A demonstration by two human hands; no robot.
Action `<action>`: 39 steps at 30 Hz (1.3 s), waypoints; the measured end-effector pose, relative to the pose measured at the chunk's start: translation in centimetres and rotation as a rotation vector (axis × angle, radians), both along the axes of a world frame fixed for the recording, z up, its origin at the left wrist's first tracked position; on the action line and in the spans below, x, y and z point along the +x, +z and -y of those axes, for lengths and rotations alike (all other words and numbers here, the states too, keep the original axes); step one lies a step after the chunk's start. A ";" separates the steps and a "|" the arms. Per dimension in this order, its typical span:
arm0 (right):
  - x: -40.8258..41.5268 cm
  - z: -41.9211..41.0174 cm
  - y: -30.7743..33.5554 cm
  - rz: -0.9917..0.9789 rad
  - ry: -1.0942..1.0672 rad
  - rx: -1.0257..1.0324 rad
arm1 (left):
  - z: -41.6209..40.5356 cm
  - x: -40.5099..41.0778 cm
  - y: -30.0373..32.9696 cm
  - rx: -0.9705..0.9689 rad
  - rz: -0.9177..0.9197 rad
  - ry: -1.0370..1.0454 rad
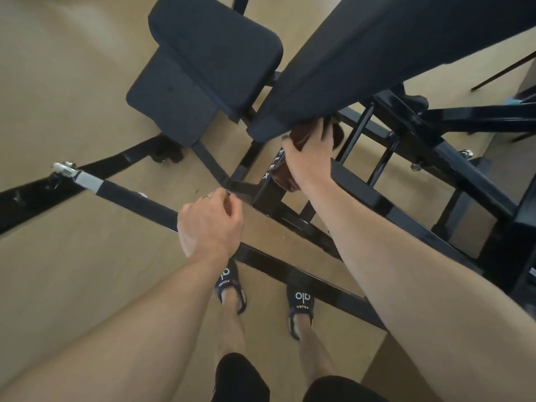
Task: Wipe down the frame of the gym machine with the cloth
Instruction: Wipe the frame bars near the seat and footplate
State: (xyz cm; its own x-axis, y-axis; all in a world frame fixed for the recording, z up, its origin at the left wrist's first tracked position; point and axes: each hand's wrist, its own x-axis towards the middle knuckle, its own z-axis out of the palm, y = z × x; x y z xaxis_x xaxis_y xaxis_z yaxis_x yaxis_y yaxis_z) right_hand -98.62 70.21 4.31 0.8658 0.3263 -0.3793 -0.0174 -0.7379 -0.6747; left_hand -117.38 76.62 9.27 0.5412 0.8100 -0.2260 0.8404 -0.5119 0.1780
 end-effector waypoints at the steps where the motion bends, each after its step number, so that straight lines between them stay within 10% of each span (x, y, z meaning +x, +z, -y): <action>1: 0.0 -0.3 -0.6 0.008 0.055 -0.061 | 0.0 0.1 0.0 -0.005 0.001 0.005; 12: -8.3 2.6 -1.7 0.173 0.391 -0.268 | -0.4 0.8 -0.5 -0.078 -0.181 -0.070; 39: -2.2 1.9 -2.2 0.214 0.389 -0.257 | 0.0 0.3 0.0 -0.091 -0.075 0.005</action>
